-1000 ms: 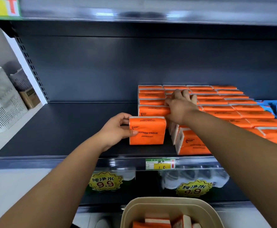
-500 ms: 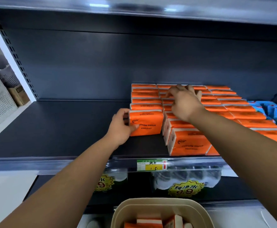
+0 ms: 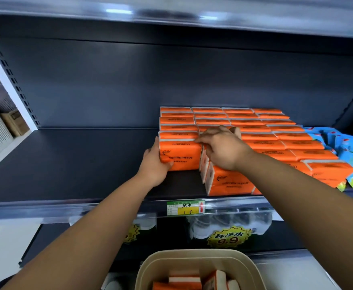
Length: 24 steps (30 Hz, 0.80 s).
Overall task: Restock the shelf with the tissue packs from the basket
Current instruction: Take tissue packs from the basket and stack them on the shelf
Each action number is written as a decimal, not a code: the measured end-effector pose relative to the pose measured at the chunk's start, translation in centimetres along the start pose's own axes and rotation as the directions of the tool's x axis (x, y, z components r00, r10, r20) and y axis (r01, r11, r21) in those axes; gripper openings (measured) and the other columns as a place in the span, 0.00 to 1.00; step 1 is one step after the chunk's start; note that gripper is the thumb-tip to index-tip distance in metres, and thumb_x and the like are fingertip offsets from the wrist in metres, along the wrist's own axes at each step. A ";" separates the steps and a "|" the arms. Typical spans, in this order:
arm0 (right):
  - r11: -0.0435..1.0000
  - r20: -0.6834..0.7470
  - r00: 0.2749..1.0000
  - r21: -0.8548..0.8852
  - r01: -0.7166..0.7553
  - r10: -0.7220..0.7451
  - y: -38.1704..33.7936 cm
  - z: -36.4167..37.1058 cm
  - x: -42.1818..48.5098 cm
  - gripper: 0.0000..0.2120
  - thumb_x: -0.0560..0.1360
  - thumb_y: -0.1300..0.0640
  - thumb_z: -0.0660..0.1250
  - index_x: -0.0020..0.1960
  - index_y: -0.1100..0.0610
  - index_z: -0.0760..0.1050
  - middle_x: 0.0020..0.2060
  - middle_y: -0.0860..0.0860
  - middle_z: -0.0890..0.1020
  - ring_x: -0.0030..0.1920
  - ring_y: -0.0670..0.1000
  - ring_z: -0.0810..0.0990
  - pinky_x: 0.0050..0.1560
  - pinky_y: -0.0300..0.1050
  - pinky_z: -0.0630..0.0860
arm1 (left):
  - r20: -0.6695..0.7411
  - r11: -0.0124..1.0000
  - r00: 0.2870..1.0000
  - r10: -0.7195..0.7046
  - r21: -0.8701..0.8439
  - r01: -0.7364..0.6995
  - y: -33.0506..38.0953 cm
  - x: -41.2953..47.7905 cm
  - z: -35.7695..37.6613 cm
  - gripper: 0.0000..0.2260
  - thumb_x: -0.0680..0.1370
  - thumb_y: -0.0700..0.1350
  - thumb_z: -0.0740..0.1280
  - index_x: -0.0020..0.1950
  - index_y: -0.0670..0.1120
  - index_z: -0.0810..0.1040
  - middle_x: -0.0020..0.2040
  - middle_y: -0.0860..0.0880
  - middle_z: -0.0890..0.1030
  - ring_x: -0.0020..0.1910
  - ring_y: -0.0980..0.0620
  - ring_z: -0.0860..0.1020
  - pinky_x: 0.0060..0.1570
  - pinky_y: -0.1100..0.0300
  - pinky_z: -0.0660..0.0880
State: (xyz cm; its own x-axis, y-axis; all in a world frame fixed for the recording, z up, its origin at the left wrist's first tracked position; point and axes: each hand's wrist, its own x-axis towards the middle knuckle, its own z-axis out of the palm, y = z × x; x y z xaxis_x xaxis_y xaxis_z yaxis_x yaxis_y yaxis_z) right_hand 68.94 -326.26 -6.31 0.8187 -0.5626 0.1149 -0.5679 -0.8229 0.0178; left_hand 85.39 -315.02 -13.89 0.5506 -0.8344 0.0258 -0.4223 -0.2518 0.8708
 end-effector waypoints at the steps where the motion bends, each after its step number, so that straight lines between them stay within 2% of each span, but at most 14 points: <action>1: 1.000 -0.009 1.000 -0.009 0.004 -0.004 -0.1 0.0 -0.1 0.21 0.79 0.56 0.57 0.70 0.42 0.69 0.70 0.43 0.69 0.70 0.52 0.62 0.66 0.57 0.56 | -0.022 1.000 1.000 -0.004 0.007 0.004 0.0 -0.2 0.0 0.37 0.75 0.40 0.71 0.78 0.56 0.55 0.66 0.45 0.70 0.68 0.47 0.68 0.70 0.51 0.63; 4: 1.000 -0.076 0.997 -0.014 0.019 -0.020 -0.4 -0.2 -0.7 0.20 0.77 0.57 0.57 0.68 0.44 0.71 0.66 0.46 0.73 0.67 0.52 0.66 0.64 0.55 0.57 | -0.130 1.000 0.991 -0.012 0.014 0.014 0.4 -1.3 -0.1 0.41 0.75 0.41 0.72 0.80 0.52 0.50 0.70 0.44 0.63 0.69 0.47 0.67 0.65 0.60 0.61; 7: 1.000 -0.120 0.993 -0.007 0.017 -0.018 -0.7 -0.8 -1.6 0.18 0.79 0.53 0.58 0.68 0.46 0.70 0.65 0.46 0.73 0.67 0.52 0.67 0.62 0.52 0.58 | -0.189 0.984 0.973 0.134 0.144 -0.108 1.0 -2.5 -1.1 0.38 0.73 0.41 0.72 0.78 0.53 0.56 0.70 0.46 0.62 0.70 0.46 0.66 0.66 0.56 0.64; 8: 1.000 -0.131 0.991 -0.008 0.012 -0.013 -0.8 -1.1 -2.0 0.17 0.79 0.51 0.58 0.68 0.46 0.69 0.65 0.46 0.73 0.66 0.52 0.68 0.61 0.52 0.58 | -0.190 0.955 0.957 0.218 0.243 -0.170 1.2 -3.0 -1.7 0.36 0.73 0.41 0.72 0.76 0.54 0.59 0.69 0.47 0.63 0.69 0.46 0.66 0.66 0.54 0.65; 10: 1.000 -0.142 0.990 0.002 -0.004 0.005 -1.2 -1.9 -2.7 0.19 0.79 0.47 0.58 0.69 0.47 0.68 0.66 0.47 0.73 0.66 0.53 0.68 0.61 0.52 0.59 | -0.157 0.833 0.910 0.384 0.485 -0.268 1.8 -4.0 -2.9 0.33 0.73 0.43 0.72 0.74 0.55 0.63 0.68 0.49 0.65 0.66 0.45 0.68 0.64 0.48 0.70; 12: 0.999 -0.155 0.988 0.032 -0.015 0.020 -1.8 -2.6 -3.8 0.21 0.78 0.45 0.59 0.69 0.48 0.66 0.66 0.47 0.72 0.66 0.53 0.68 0.62 0.54 0.59 | -0.130 0.720 0.863 0.489 0.618 -0.315 2.6 -5.1 -3.5 0.30 0.73 0.45 0.72 0.73 0.54 0.66 0.67 0.50 0.68 0.62 0.45 0.71 0.59 0.47 0.72; 17: 0.998 -0.204 0.978 0.045 -0.037 0.046 -4.0 -3.5 -7.1 0.20 0.77 0.45 0.60 0.67 0.48 0.66 0.65 0.48 0.73 0.66 0.54 0.69 0.63 0.55 0.61 | -0.075 0.644 0.867 0.492 0.702 -0.304 4.2 -9.0 -2.9 0.27 0.73 0.50 0.70 0.71 0.52 0.68 0.66 0.50 0.69 0.59 0.45 0.73 0.56 0.49 0.73; 21: 0.995 -0.250 0.964 0.067 -0.075 0.089 -5.3 -3.2 -10.3 0.18 0.77 0.47 0.60 0.65 0.49 0.67 0.63 0.49 0.74 0.63 0.55 0.71 0.61 0.52 0.63 | 0.001 0.557 0.884 0.468 0.777 -0.295 4.9 -12.0 -1.6 0.25 0.75 0.53 0.67 0.71 0.53 0.65 0.66 0.50 0.67 0.60 0.47 0.71 0.56 0.52 0.71; 24: 0.995 -0.225 0.970 0.070 -0.078 0.092 -5.8 -2.3 -12.9 0.18 0.77 0.46 0.61 0.65 0.49 0.68 0.62 0.49 0.73 0.63 0.54 0.71 0.60 0.51 0.63 | 0.057 0.529 0.898 0.437 0.791 -0.308 4.8 -14.2 -0.1 0.25 0.75 0.52 0.66 0.71 0.54 0.65 0.64 0.51 0.67 0.59 0.47 0.71 0.53 0.54 0.70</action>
State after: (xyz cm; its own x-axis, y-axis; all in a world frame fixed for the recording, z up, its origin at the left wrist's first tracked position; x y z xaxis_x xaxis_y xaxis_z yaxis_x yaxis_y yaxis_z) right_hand 61.46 -314.05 -5.66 0.7231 -0.6031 0.3369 -0.6225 -0.7803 -0.0607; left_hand 75.68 -304.35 -10.02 0.2687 -0.8871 0.3754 -0.9623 -0.2644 0.0640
